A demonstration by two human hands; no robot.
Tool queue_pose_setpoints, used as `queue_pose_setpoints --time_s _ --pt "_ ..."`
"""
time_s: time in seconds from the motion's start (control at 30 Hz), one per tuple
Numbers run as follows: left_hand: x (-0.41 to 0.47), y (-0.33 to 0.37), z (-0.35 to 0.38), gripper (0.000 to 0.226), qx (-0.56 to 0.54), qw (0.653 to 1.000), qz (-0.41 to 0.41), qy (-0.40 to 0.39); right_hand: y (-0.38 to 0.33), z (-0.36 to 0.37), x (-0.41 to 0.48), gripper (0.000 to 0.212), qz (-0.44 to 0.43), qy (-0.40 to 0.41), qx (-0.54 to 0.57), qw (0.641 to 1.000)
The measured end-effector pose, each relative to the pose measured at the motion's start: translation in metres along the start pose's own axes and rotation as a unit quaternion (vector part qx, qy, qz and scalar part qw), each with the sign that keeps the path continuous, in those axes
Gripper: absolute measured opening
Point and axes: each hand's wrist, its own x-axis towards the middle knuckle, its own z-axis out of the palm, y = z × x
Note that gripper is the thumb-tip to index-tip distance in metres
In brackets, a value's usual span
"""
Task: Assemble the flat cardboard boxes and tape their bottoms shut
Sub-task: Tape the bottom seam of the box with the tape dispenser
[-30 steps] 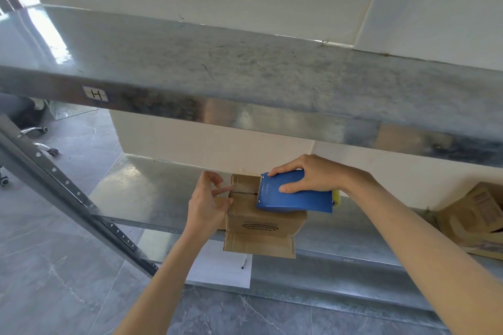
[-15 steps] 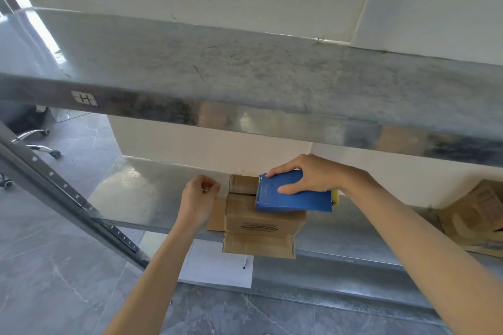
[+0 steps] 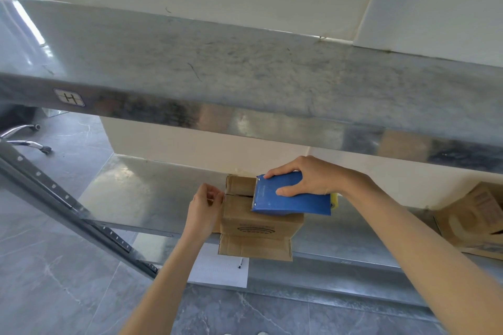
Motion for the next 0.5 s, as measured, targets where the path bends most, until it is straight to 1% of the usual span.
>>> queue_pose_setpoints --time_s 0.07,0.13,0.2,0.27,0.33,0.4,0.5 --pt "-0.001 -0.003 0.005 0.009 -0.013 1.0 0.001 0.001 0.0 0.001 0.0 0.038 0.002 0.002 0.002 1.0" --pt "-0.003 -0.007 0.006 0.001 -0.036 0.999 0.002 0.004 0.0 0.001 0.0 0.037 0.004 0.003 0.003 1.0" --pt "-0.006 -0.014 0.007 0.008 -0.048 0.999 -0.002 0.002 0.0 0.0 0.001 0.037 0.006 0.002 0.004 1.0" --pt "-0.01 -0.023 0.01 0.006 -0.048 0.999 -0.018 0.003 0.0 0.0 0.001 0.037 0.009 0.001 0.006 1.0" --pt "-0.012 -0.028 0.014 0.006 -0.059 0.998 -0.029 0.022 0.0 0.0 0.0 0.036 0.011 0.001 0.01 1.0" --pt "-0.007 -0.026 0.015 0.01 -0.074 0.996 -0.027 0.046 0.0 0.0 0.0 0.036 0.015 0.0 0.016 1.0" --pt "0.0 -0.019 0.016 0.017 -0.073 0.995 -0.002 0.069 0.0 0.0 -0.001 0.037 0.015 0.003 0.007 1.0"
